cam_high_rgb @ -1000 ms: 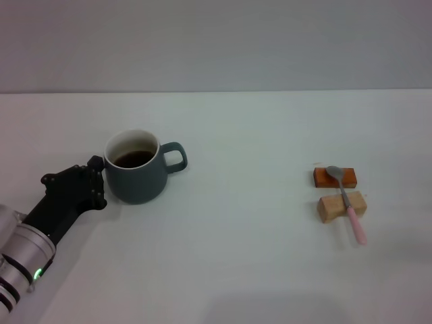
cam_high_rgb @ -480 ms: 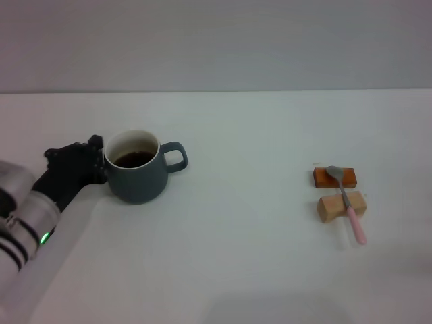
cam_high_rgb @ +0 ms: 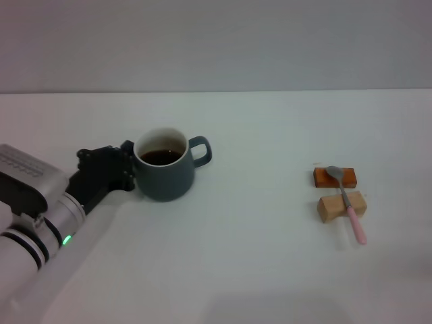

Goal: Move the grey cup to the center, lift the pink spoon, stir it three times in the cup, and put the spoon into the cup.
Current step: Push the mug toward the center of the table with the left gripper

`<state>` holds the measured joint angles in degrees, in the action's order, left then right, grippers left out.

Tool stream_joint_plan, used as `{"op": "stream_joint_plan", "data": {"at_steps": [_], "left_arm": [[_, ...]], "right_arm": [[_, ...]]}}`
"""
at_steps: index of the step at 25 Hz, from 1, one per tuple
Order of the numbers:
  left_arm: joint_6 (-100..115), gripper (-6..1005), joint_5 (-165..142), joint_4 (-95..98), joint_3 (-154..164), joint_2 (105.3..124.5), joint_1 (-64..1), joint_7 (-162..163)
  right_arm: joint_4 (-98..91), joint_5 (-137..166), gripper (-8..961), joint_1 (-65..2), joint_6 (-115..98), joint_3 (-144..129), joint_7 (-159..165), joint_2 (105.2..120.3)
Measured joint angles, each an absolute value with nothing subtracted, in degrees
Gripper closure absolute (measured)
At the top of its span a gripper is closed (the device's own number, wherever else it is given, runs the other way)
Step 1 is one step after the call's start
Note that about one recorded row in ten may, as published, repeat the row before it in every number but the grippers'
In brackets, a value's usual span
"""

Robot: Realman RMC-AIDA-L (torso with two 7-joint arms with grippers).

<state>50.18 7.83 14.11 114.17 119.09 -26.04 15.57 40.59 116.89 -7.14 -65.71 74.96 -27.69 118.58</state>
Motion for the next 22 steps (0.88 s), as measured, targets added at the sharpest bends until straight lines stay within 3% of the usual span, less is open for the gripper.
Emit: {"op": "stream_joint_plan", "data": {"at_steps": [12, 22], "left_arm": [[53.9, 1001, 8.2, 19.6, 123.9, 119.09, -21.3, 18.8], [49.1, 1001, 10.0, 18.8, 119.7, 118.95, -22.8, 18.6]], "right_arm": [[40.7, 118.2, 444, -7.6, -65.6, 75.1, -27.7, 118.37], [40.9, 118.2, 442, -6.9, -65.6, 74.8, -27.7, 118.57]]}}
